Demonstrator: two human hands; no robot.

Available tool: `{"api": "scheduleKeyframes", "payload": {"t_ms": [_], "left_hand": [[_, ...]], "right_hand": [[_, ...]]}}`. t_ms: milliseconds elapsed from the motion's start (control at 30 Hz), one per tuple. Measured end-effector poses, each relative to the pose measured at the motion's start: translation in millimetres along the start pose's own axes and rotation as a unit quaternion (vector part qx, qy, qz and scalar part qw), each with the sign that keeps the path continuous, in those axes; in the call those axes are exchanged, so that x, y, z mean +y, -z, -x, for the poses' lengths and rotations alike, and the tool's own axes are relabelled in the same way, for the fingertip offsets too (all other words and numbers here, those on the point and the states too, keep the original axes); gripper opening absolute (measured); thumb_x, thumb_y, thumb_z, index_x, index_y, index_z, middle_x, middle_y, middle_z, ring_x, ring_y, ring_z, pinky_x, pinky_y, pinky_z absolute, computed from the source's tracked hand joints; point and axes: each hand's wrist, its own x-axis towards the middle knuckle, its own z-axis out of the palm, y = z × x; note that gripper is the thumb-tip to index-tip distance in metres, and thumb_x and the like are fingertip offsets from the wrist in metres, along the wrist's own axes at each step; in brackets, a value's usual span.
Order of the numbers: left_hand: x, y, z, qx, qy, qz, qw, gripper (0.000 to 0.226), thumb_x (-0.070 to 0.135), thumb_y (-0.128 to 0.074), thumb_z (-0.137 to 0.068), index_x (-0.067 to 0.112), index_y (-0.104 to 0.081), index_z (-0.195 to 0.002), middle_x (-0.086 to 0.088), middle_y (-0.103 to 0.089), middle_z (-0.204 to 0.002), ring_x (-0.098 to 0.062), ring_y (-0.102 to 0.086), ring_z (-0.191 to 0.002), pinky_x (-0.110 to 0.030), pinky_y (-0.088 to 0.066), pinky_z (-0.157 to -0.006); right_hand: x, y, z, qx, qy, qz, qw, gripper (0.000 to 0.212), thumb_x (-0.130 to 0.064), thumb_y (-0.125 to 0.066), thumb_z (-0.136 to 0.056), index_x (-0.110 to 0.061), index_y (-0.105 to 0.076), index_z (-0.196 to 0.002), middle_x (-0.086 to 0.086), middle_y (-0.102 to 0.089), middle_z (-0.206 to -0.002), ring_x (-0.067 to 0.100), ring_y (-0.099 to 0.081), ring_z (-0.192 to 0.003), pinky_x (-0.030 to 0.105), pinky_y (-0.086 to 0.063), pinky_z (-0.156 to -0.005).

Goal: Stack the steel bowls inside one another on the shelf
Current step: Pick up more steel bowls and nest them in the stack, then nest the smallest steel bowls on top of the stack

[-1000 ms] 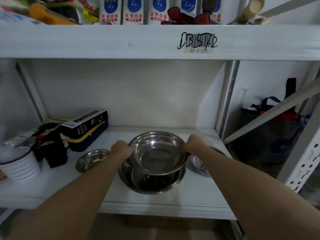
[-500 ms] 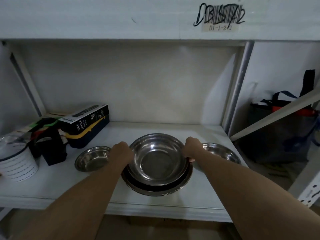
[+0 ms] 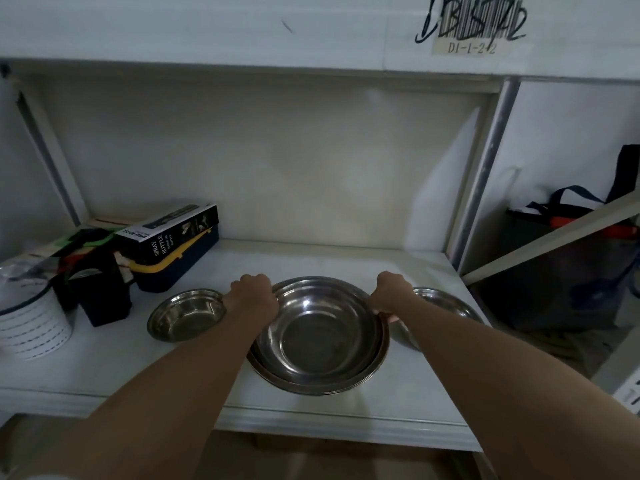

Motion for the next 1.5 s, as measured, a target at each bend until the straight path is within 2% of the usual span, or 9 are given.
{"api": "scheduleKeyframes", "payload": {"t_ms": [233, 300, 500, 633, 867, 1000, 1167, 1267, 1500], "left_hand": [[43.2, 9.6, -7.5, -0.009, -0.036, 0.077, 0.996, 0.009, 0.018, -0.054, -0.085, 0.011, -0.057, -0.09, -0.012, -0.064, -0.105, -0.029, -0.064, -0.096, -0.031, -0.048, -0.071], [67.6, 8.8, -10.1, -0.023, -0.051, 0.109, 0.992, 0.022, 0.024, -0.053, -0.085, 0.008, -0.063, -0.098, -0.014, -0.066, -0.107, -0.032, -0.064, -0.098, -0.033, -0.051, -0.077], [143.8, -3.3, -5.7, -0.07, -0.114, 0.183, 0.974, 0.03, 0.024, -0.052, -0.085, 0.015, -0.067, -0.11, -0.011, -0.065, -0.12, -0.032, -0.058, -0.113, -0.034, -0.048, -0.092], [178.7, -22.1, -3.1, -0.094, -0.155, 0.164, 0.97, 0.03, 0.026, -0.053, -0.087, 0.02, -0.069, -0.113, -0.006, -0.067, -0.122, -0.028, -0.059, -0.116, -0.035, -0.048, -0.097], [210.2, -58.2, -4.5, -0.119, -0.186, 0.039, 0.975, 0.037, 0.032, -0.047, -0.092, 0.015, -0.061, -0.122, -0.011, -0.062, -0.127, -0.031, -0.054, -0.12, -0.041, -0.038, -0.1], [217.0, -65.4, -7.4, -0.147, -0.169, 0.033, 0.974, 0.029, 0.024, -0.047, -0.092, 0.011, -0.061, -0.115, -0.012, -0.062, -0.121, -0.032, -0.056, -0.115, -0.042, -0.037, -0.102], [216.1, -63.0, -19.4, -0.101, -0.148, 0.117, 0.977, 0.026, 0.01, -0.047, -0.091, 0.005, -0.069, -0.104, -0.015, -0.07, -0.107, -0.032, -0.066, -0.098, -0.033, -0.047, -0.075], [206.4, -45.5, -30.4, -0.066, -0.124, 0.167, 0.976, 0.029, 0.01, -0.048, -0.09, 0.006, -0.072, -0.106, -0.016, -0.071, -0.107, -0.034, -0.066, -0.099, -0.032, -0.047, -0.074], [138.2, 7.4, -39.3, -0.022, -0.084, 0.2, 0.976, 0.029, 0.012, -0.049, -0.087, 0.009, -0.074, -0.103, -0.014, -0.072, -0.106, -0.032, -0.066, -0.1, -0.03, -0.045, -0.074]], "right_hand": [[29.6, 41.8, -0.8, 0.081, -0.039, -0.024, 0.996, 0.013, -0.006, -0.052, -0.08, -0.008, -0.045, -0.069, 0.007, -0.049, -0.073, 0.028, -0.053, -0.078, 0.028, -0.042, -0.062], [42.2, 51.3, 1.5, 0.087, -0.051, -0.022, 0.995, 0.002, -0.006, -0.05, -0.081, -0.005, -0.049, -0.08, 0.009, -0.051, -0.08, 0.027, -0.053, -0.08, 0.029, -0.041, -0.066], [81.5, 67.1, -2.0, 0.108, -0.096, -0.037, 0.989, 0.028, -0.015, -0.049, -0.089, 0.003, -0.06, -0.108, 0.012, -0.052, -0.09, 0.028, -0.053, -0.087, 0.037, -0.047, -0.083], [107.4, 74.2, 2.6, 0.1, -0.131, -0.059, 0.985, 0.033, -0.015, -0.048, -0.091, 0.003, -0.06, -0.116, 0.019, -0.061, -0.108, 0.036, -0.059, -0.113, 0.041, -0.048, -0.095], [141.8, 56.4, -6.4, 0.05, -0.189, -0.111, 0.975, 0.027, -0.024, -0.057, -0.093, -0.006, -0.058, -0.114, 0.005, -0.052, -0.082, 0.019, -0.052, -0.073, 0.033, -0.044, -0.071], [145.3, 45.6, -16.4, 0.032, -0.186, -0.111, 0.976, 0.028, -0.024, -0.052, -0.095, -0.004, -0.058, -0.113, 0.009, -0.058, -0.091, 0.024, -0.057, -0.09, 0.033, -0.047, -0.079], [138.7, 47.1, -27.2, 0.066, -0.18, -0.07, 0.979, 0.016, -0.019, -0.053, -0.094, -0.008, -0.053, -0.083, 0.004, -0.051, -0.071, 0.015, -0.051, -0.061, 0.023, -0.044, -0.056], [120.6, 54.6, -25.2, 0.105, -0.164, -0.062, 0.979, 0.026, -0.017, -0.051, -0.093, -0.013, -0.044, -0.069, 0.004, -0.051, -0.07, 0.015, -0.049, -0.058, 0.023, -0.042, -0.052], [41.1, 63.6, -12.7, 0.141, -0.081, -0.06, 0.985, 0.021, -0.021, -0.05, -0.091, -0.004, -0.062, -0.093, 0.012, -0.066, -0.091, 0.026, -0.064, -0.082, 0.036, -0.055, -0.075]]}}
